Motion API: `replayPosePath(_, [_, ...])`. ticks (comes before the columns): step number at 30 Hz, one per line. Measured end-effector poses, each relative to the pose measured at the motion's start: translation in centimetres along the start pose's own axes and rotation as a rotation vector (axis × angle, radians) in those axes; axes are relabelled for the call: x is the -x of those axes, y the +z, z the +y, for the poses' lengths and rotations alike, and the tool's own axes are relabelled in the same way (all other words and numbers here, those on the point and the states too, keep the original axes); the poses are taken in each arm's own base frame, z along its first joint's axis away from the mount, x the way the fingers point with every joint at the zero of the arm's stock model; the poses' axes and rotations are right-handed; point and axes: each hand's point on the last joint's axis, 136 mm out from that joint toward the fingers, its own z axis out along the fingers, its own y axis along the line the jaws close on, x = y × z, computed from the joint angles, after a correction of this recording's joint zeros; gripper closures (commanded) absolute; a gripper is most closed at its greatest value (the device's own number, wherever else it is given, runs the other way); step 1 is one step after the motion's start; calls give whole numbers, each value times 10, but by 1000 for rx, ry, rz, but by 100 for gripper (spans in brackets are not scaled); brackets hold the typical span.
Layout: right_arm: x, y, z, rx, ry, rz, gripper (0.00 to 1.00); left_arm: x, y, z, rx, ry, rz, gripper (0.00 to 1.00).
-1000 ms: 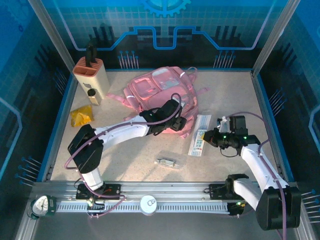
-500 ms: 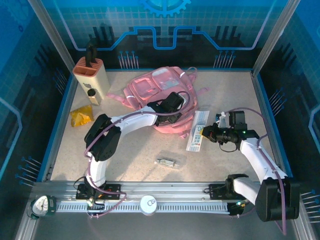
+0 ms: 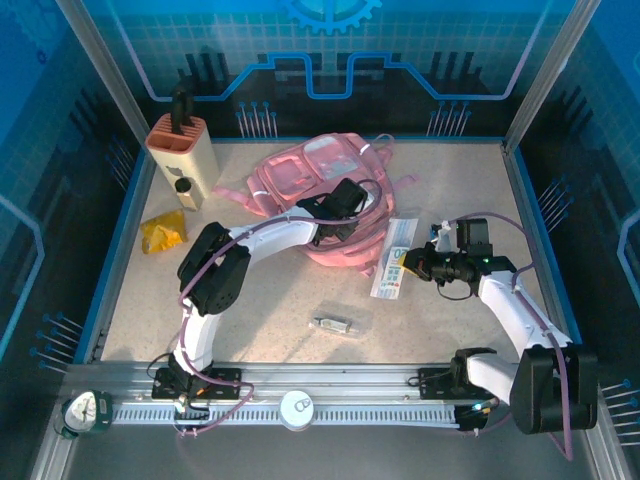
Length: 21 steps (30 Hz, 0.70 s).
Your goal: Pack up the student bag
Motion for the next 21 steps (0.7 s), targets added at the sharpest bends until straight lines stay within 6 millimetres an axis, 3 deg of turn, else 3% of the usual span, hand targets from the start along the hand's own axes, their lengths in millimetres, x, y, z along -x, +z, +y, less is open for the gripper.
replayPosePath(3, [0, 0, 0, 0, 0, 0, 93, 1, 0, 0, -4, 9, -2, 99])
replayPosePath(9, [0, -4, 7, 16, -7, 1, 92, 7, -12, 7, 5, 9, -30, 100])
replayPosePath(16, [1, -4, 18, 24, -8, 3, 90, 37, -70, 60, 94, -66, -154, 100])
replayPosePath(21, [4, 22, 38, 52, -9, 62, 91, 44, -98, 90, 128, -119, -201, 100])
